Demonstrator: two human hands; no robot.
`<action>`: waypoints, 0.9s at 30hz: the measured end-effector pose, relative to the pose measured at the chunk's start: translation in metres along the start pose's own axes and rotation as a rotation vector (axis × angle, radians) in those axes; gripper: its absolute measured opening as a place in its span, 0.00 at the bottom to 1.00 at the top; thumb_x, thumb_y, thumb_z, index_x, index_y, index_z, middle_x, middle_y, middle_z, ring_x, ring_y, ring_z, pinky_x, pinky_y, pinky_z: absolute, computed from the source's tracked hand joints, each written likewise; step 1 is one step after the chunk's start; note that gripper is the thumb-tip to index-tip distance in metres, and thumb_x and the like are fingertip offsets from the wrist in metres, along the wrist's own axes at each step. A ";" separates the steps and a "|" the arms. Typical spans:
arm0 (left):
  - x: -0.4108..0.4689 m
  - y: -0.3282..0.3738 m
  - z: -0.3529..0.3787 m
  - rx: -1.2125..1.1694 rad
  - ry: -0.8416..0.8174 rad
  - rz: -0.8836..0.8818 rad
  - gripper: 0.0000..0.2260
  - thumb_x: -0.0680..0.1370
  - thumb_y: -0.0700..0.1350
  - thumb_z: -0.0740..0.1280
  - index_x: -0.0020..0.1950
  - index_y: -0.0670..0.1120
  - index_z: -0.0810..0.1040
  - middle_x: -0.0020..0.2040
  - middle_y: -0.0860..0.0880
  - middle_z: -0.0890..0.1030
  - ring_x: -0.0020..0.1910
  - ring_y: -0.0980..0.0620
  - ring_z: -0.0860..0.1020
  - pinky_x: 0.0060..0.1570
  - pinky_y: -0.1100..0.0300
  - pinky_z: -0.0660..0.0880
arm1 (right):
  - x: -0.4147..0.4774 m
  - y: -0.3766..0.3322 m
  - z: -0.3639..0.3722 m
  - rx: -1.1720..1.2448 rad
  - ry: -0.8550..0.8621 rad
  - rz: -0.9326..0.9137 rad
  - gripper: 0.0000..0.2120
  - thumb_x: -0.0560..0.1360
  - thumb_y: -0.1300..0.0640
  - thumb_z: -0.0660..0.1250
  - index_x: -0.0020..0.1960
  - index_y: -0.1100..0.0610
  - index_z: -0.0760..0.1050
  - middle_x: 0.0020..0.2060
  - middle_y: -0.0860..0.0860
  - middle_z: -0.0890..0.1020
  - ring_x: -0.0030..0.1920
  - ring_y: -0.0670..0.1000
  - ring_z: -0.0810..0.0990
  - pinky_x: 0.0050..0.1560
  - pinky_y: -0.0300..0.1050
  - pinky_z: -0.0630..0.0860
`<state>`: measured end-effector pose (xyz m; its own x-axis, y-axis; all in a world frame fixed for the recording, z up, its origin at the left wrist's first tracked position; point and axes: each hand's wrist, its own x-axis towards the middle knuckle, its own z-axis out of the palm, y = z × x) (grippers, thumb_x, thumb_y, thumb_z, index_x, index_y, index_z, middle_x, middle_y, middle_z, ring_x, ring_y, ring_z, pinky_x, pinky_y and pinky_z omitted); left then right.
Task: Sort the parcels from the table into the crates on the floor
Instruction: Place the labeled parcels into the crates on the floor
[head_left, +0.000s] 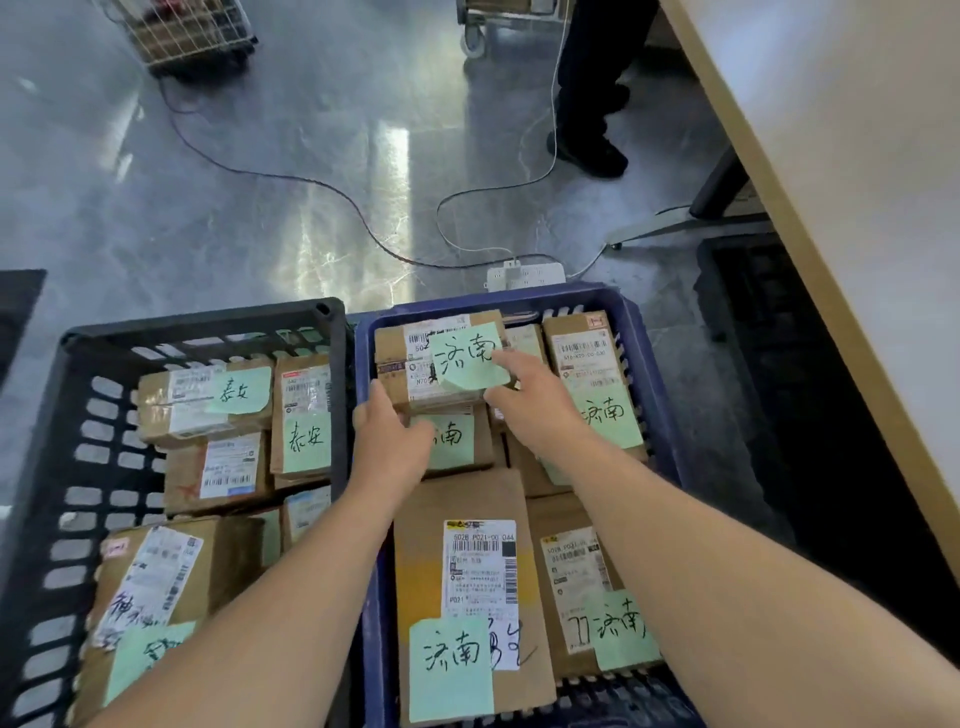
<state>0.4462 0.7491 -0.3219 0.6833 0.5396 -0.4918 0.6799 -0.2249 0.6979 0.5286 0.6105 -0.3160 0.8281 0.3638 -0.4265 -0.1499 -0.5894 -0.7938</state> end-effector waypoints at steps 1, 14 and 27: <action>0.007 -0.002 -0.003 -0.005 0.009 0.011 0.29 0.77 0.39 0.63 0.76 0.50 0.58 0.70 0.46 0.64 0.62 0.48 0.72 0.56 0.54 0.73 | 0.008 -0.001 0.006 -0.030 -0.023 -0.006 0.25 0.78 0.59 0.62 0.75 0.52 0.63 0.74 0.48 0.62 0.68 0.50 0.67 0.67 0.46 0.67; 0.010 -0.013 -0.009 0.136 0.039 0.042 0.29 0.78 0.42 0.63 0.77 0.50 0.56 0.76 0.46 0.56 0.68 0.46 0.67 0.60 0.55 0.68 | 0.006 -0.002 0.014 -0.397 -0.051 0.003 0.28 0.79 0.57 0.62 0.76 0.47 0.56 0.78 0.51 0.47 0.76 0.55 0.53 0.68 0.50 0.63; -0.124 0.021 -0.027 0.751 -0.137 0.399 0.31 0.79 0.45 0.60 0.78 0.46 0.50 0.79 0.42 0.40 0.77 0.42 0.49 0.74 0.49 0.54 | -0.139 -0.057 0.000 -1.077 -0.046 0.061 0.21 0.76 0.56 0.61 0.68 0.57 0.66 0.65 0.58 0.68 0.64 0.58 0.68 0.53 0.50 0.68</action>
<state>0.3691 0.6996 -0.2320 0.9020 0.2141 -0.3749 0.3446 -0.8802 0.3263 0.4223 0.5931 -0.2113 0.8110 0.3259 -0.4859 0.3823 -0.9239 0.0185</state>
